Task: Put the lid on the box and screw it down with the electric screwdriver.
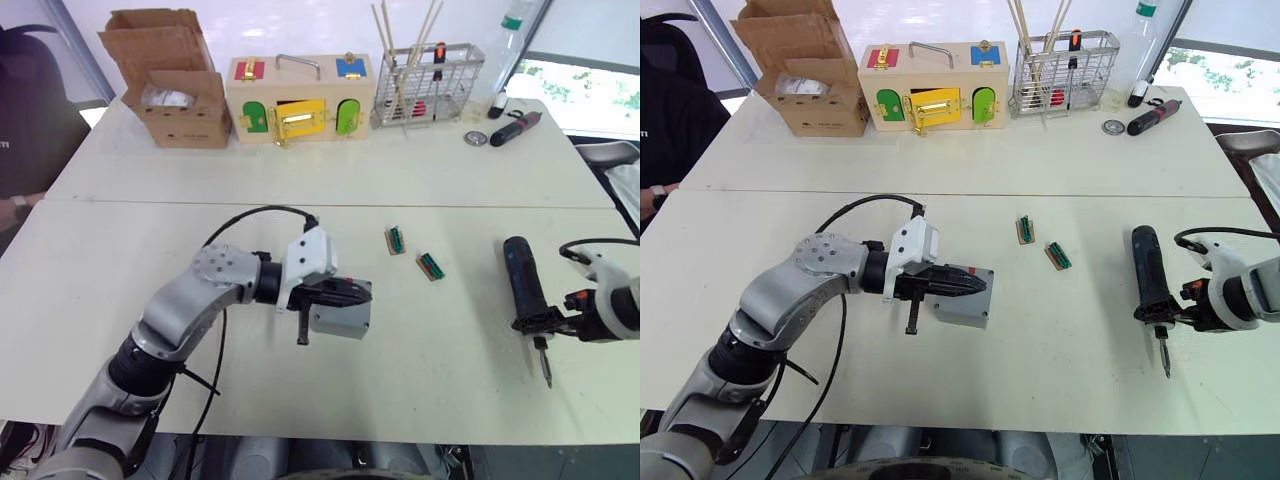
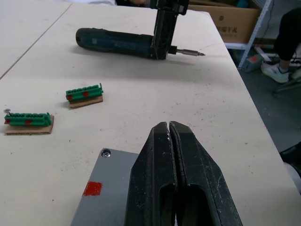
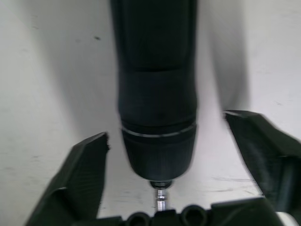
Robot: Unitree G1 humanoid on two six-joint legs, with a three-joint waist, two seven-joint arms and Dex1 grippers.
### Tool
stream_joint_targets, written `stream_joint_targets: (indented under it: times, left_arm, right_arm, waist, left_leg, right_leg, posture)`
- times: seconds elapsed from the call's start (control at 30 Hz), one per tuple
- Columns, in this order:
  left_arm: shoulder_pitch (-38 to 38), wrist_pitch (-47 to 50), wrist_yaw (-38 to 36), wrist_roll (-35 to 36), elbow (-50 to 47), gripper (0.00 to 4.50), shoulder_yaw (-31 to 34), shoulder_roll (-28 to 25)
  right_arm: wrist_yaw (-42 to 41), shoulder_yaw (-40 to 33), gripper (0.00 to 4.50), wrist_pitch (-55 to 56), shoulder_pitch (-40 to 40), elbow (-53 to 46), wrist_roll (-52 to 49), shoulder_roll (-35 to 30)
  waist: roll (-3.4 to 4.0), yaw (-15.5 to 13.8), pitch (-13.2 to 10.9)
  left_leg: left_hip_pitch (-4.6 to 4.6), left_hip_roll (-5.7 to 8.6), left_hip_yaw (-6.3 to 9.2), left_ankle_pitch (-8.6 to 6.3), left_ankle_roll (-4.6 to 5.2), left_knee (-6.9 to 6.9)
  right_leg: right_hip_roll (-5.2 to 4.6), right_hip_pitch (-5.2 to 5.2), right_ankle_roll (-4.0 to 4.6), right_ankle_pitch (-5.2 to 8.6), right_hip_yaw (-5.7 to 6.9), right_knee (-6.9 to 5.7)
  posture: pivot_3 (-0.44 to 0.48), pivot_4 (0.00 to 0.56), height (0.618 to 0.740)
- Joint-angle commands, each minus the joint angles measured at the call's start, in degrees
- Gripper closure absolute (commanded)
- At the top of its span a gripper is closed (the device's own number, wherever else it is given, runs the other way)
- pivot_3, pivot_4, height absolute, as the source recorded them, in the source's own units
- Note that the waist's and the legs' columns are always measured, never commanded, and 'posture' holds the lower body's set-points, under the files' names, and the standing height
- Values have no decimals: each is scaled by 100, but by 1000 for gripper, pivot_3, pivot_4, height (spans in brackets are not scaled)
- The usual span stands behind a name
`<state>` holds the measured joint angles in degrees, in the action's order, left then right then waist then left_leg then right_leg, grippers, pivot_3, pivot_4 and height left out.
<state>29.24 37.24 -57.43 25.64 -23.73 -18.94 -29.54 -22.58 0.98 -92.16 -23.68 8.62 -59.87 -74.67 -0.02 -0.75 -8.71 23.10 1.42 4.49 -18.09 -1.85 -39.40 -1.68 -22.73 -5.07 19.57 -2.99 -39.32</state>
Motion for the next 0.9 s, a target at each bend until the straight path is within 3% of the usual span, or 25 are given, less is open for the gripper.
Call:
stream_joint_targets:
  times: [0.03,0.17,0.33,0.5,0.63,0.77,0.9]
  left_arm:
    - [34,-26,62,61,-154,4500,99,23]
    - [46,-36,100,86,-73,4500,82,113]
    - [14,-31,45,94,-3,4500,134,55]
    - [57,170,-9,414,151,4500,479,-22]
    - [250,147,-248,539,627,4500,721,-155]
    - [664,222,-496,650,1150,4500,850,-196]
    - [1020,143,-981,510,1573,4500,705,-418]
  right_arm:
    - [-32,51,1699,-34,-33,-46,369,182]
    - [118,-51,2755,-34,-143,38,824,706]
    - [237,-501,2755,-34,35,3,928,949]
    - [570,-2221,2755,-34,-298,340,567,1358]
    - [1108,-4122,2755,-34,-1202,458,208,1965]
    - [1229,-5521,2755,577,-1695,-1002,-976,2992]
    - [1818,-5359,2755,2132,-1687,-2868,-1557,4666]
  waist:
    - [-3,6,1]
    - [-65,44,25]
    - [-104,121,39]
    - [-89,160,29]
    - [19,151,12]
    - [25,122,14]
    - [24,189,15]
  left_leg:
    - [0,0,0,0,0,0]
    - [-15,-2,2,0,0,0]
    - [-104,-6,4,-1,2,12]
    - [-143,-6,0,-9,14,23]
    - [-107,-1,-15,-8,13,23]
    - [-22,-4,-4,-4,6,25]
    - [17,-10,3,13,-24,22]
  right_leg:
    - [0,0,0,0,0,0]
    - [4,15,0,0,1,2]
    - [5,110,2,-1,0,25]
    - [4,146,2,-1,-3,37]
    - [4,102,1,0,-15,22]
    - [12,11,0,0,-4,1]
    - [16,-19,0,0,7,-8]
  posture:
    - [0,150,740]
    - [0,150,740]
    - [0,150,740]
    - [0,150,740]
    - [0,150,740]
    - [0,150,740]
    - [0,150,740]
